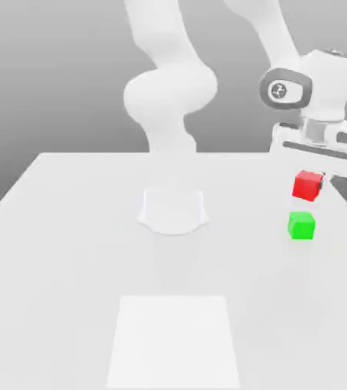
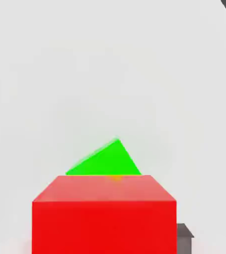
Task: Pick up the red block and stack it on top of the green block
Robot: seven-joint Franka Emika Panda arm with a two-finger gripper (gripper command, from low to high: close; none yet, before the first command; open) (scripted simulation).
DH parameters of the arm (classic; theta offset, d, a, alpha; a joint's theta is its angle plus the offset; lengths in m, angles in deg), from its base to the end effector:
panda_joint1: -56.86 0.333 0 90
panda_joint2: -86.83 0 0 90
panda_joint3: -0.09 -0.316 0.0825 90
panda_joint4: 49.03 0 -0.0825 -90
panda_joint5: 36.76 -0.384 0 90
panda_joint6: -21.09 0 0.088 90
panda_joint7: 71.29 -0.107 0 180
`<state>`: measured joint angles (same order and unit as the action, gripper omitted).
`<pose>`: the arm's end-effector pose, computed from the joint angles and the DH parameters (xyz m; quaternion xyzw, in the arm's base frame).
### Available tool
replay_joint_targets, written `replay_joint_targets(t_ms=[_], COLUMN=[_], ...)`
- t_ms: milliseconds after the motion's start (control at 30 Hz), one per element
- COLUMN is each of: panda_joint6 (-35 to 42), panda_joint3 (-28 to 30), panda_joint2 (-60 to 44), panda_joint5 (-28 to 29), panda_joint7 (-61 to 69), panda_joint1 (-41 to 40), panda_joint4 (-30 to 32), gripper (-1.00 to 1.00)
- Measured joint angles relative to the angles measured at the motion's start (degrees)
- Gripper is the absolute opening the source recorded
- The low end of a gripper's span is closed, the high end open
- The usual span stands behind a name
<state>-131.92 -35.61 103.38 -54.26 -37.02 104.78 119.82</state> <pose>0.0675 0.3179 0.2371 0.6368 0.7708 -0.0007 0.0182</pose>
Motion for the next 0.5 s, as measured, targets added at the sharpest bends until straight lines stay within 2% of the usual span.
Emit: replay_joint_targets(t_ms=[300, 467, 500], panda_joint6=[-8.3, -14.6, -15.7], panda_joint3=[-4.2, -4.7, -4.0], panda_joint2=[-8.7, -15.2, -16.3], panda_joint5=[10.3, 18.0, 19.6], panda_joint7=[-7.0, -12.3, -13.3], panda_joint1=[-7.0, -9.5, -9.5], panda_joint4=[-0.1, 0.2, 0.3], gripper=[-1.00, -1.00, 1.00])
